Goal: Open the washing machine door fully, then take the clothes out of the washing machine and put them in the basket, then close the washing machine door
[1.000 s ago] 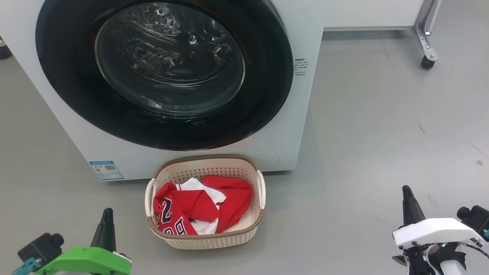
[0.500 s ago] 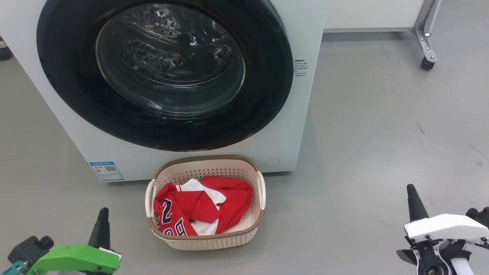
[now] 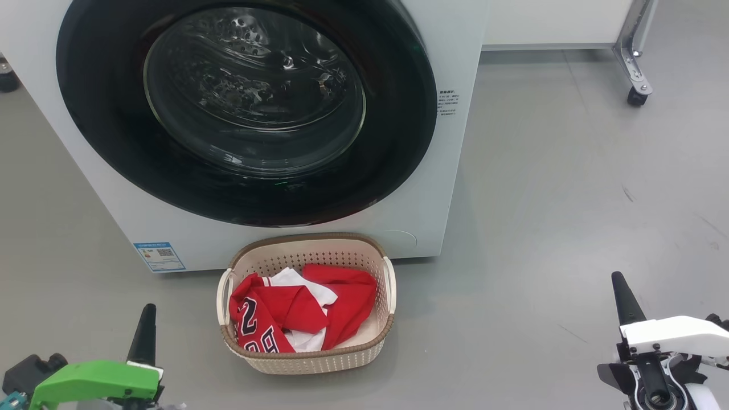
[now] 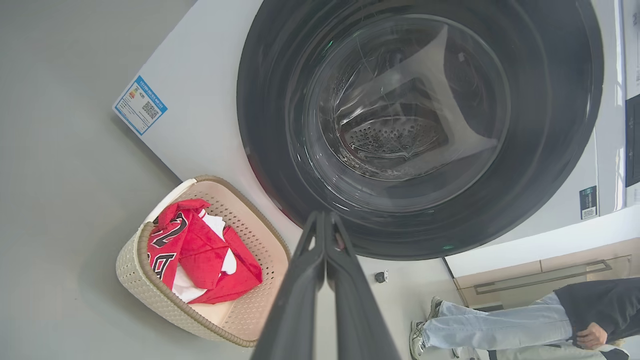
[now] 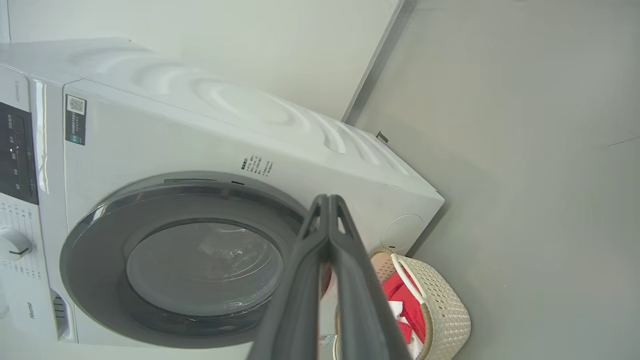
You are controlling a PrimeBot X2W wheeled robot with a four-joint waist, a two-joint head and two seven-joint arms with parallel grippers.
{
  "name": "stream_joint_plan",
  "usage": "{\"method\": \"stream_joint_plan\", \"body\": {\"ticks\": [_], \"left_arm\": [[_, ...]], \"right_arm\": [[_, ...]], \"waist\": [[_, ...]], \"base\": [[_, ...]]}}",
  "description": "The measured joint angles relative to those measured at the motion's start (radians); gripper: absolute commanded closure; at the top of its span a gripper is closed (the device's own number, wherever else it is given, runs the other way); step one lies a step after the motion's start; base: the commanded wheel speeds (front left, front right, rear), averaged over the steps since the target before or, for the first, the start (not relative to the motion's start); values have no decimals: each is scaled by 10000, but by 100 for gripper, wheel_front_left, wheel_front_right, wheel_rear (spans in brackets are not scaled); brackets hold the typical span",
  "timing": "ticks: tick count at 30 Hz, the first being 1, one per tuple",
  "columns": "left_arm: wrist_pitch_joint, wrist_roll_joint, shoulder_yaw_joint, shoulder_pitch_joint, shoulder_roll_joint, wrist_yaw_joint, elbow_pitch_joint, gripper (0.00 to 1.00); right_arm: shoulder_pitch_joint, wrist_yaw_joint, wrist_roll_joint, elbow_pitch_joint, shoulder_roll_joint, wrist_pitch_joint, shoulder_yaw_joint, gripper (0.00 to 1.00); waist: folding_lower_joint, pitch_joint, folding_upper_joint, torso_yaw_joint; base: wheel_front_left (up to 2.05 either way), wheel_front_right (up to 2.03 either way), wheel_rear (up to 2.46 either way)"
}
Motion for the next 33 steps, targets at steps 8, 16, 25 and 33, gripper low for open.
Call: {"method": "stream_joint_plan", "body": {"ticks": [8,16,25,33], "left_arm": [[267,-991,213,-121,-36,-182,134,100],[497,-2019,420,-243,-69,-324,221,100],[704,-3010,677,-373,-123,-527,360,100],[704,-3202,690,-436,-128,-527,403,100]], "right_arm": [[-91,121,943,115,56,184,-255,100],[-253,286,1914,224,73,449,-502,100],[-351,428,2951,359,117,696,-775,100],[-402,430,3009,374,125,696,-796,100]], "waist": [[0,-23,0,2],[0,-47,0,5],[0,-71,0,7],[0,-72,0,7]], "base": [[0,0,0],[0,0,0],[0,0,0],[0,0,0]]}}
